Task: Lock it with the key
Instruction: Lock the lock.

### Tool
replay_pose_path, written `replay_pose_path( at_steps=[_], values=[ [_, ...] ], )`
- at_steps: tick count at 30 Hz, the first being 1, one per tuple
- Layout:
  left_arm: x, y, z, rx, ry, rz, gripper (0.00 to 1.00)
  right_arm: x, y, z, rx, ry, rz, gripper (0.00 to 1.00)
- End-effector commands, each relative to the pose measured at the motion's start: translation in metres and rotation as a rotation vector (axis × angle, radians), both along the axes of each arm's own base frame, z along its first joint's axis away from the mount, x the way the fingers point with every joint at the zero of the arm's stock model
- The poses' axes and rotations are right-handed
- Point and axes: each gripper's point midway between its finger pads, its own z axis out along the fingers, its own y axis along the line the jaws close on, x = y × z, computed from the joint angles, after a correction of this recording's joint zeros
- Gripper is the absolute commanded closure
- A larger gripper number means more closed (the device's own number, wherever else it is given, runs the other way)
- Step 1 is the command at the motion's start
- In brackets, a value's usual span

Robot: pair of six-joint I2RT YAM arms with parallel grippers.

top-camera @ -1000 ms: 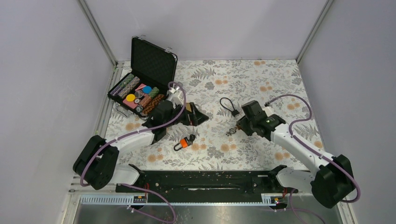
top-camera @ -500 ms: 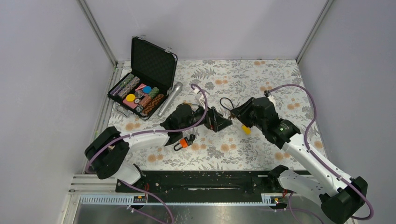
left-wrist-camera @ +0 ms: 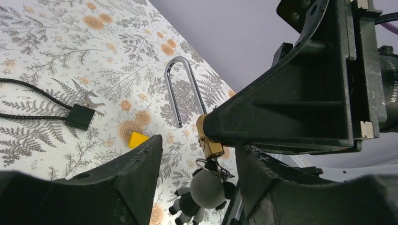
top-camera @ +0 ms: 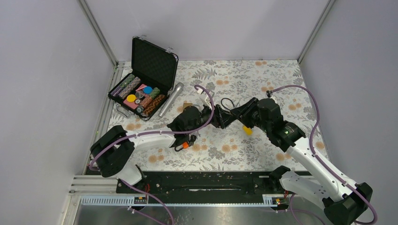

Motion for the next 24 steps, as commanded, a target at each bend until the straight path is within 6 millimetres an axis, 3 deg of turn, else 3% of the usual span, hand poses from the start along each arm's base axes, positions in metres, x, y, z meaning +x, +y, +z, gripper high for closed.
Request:
replay_pose_path(
  at_steps=[1, 3, 7, 9, 10, 11, 12, 13, 14, 17, 19, 24],
  values=[
    [0.016, -0.003, 0.034, -0.086, -0.084, 0.080, 0.50, -0.001, 0.010, 0.036, 0.099, -0.063, 0.024, 0.87],
    [0.015, -0.004, 0.032, -0.082, -0.077, 0.074, 0.63, -0.001, 0.011, 0.037, 0.106, -0.058, 0.023, 0.85],
    [0.016, -0.003, 0.031, -0.080, -0.067, 0.084, 0.99, 0.000, 0.010, 0.036, 0.102, -0.066, 0.016, 0.76],
    [0.016, -0.001, 0.034, -0.082, -0.078, 0.089, 1.00, 0.001, 0.007, 0.034, 0.085, -0.075, 0.007, 0.66],
    [0.016, 0.001, 0.035, -0.079, -0.085, 0.091, 1.00, 0.001, 0.004, 0.032, 0.073, -0.082, -0.002, 0.58],
    [0.015, 0.002, 0.036, -0.075, -0.093, 0.091, 1.00, 0.001, 0.000, 0.030, 0.056, -0.092, -0.012, 0.40],
    [0.015, 0.004, 0.036, -0.062, -0.100, 0.097, 1.00, 0.001, -0.005, 0.027, 0.028, -0.109, -0.014, 0.28],
    [0.015, 0.006, 0.037, -0.051, -0.108, 0.098, 1.00, 0.001, -0.007, 0.028, -0.007, -0.145, 0.004, 0.09],
    [0.015, 0.009, 0.037, -0.033, -0.117, 0.098, 1.00, 0.001, -0.009, 0.028, -0.058, -0.191, 0.036, 0.02],
    [0.010, 0.018, 0.043, 0.010, -0.159, 0.052, 1.00, -0.002, -0.018, 0.029, -0.172, -0.278, 0.100, 0.00],
    [-0.005, 0.022, 0.053, 0.038, -0.211, -0.076, 1.00, -0.006, -0.021, 0.034, -0.215, -0.333, 0.156, 0.01],
    [-0.029, 0.046, 0.060, 0.216, -0.234, -0.274, 1.00, -0.029, -0.006, 0.065, -0.264, -0.529, 0.414, 0.04]
  ],
)
